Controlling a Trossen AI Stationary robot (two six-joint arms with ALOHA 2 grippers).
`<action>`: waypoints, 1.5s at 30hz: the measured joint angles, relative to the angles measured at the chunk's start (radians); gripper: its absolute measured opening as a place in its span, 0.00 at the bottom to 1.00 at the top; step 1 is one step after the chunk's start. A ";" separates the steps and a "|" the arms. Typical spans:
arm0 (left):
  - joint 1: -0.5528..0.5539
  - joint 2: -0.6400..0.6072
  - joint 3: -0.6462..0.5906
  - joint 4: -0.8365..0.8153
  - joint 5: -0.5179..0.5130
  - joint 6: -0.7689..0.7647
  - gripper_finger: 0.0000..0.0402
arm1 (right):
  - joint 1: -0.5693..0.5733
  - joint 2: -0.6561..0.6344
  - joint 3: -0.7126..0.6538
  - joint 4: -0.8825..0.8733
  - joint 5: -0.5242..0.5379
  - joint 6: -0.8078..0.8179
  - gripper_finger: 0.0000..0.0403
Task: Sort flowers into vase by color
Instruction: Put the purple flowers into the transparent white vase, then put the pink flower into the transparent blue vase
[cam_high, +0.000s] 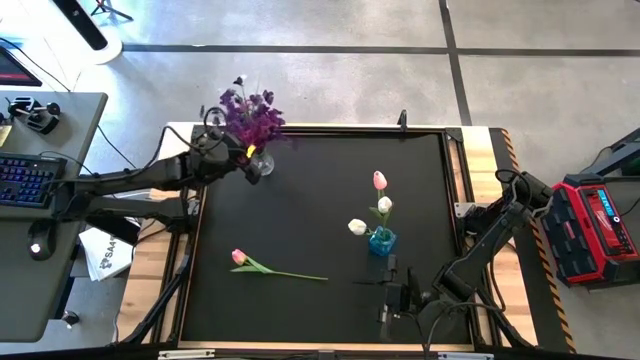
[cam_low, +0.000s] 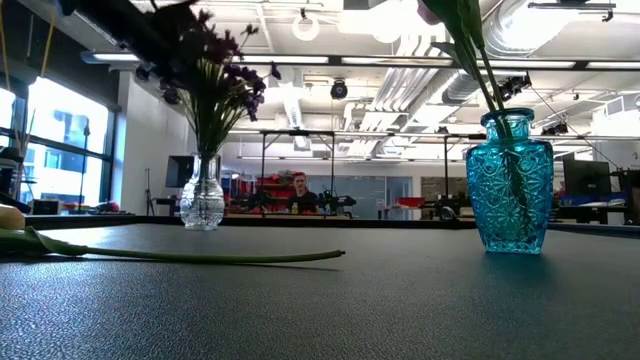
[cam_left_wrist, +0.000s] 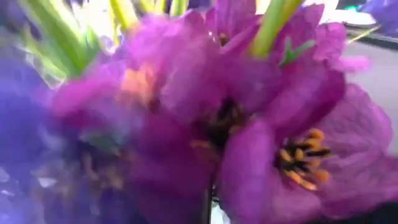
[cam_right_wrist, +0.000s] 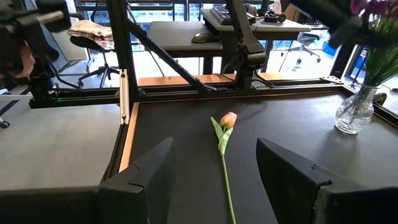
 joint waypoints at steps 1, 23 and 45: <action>0.007 0.004 -0.012 -0.001 0.000 -0.012 0.03 | 0.000 0.000 0.000 0.000 0.000 0.000 0.51; 0.030 0.009 -0.081 -0.001 0.108 -0.082 0.26 | 0.000 0.000 0.000 0.000 0.000 0.003 0.51; 0.030 0.008 0.163 -0.367 0.247 -0.061 0.58 | 0.000 0.000 0.000 0.000 0.000 0.000 0.51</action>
